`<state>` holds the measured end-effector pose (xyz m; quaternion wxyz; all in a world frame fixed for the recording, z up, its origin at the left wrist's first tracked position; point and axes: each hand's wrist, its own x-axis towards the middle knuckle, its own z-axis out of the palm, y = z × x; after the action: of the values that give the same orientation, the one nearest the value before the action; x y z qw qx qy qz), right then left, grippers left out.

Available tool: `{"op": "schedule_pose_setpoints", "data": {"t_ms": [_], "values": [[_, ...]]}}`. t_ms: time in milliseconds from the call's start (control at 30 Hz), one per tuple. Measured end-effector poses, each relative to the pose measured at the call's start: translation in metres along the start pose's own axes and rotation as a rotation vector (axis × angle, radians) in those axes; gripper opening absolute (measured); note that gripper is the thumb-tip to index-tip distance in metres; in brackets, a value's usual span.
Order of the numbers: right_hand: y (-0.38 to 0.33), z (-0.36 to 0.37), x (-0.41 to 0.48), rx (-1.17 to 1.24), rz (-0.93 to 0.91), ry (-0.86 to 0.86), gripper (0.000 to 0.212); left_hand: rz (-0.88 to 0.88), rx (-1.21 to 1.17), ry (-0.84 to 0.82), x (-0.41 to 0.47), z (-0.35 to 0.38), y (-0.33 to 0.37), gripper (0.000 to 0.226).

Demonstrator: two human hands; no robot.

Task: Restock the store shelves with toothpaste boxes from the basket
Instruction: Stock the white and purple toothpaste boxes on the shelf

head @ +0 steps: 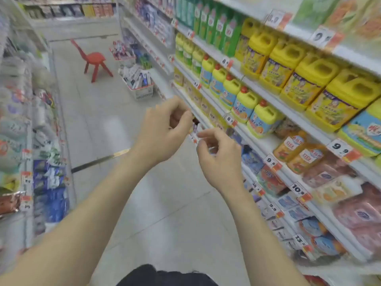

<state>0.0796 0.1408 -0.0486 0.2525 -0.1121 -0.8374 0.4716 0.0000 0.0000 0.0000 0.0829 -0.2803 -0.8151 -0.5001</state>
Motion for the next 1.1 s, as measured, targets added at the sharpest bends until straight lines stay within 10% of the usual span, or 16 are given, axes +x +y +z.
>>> {"op": "schedule_pose_setpoints", "data": {"t_ms": [467, 1100], "values": [[0.113, 0.278, 0.125, -0.365, 0.101, -0.73, 0.021, -0.553, 0.536, -0.341, 0.027, -0.069, -0.339, 0.011], [0.052, 0.718, 0.588, -0.303, 0.09, -0.655, 0.022, -0.611, 0.489, -0.319, 0.483, -0.292, -0.707, 0.013]]}}
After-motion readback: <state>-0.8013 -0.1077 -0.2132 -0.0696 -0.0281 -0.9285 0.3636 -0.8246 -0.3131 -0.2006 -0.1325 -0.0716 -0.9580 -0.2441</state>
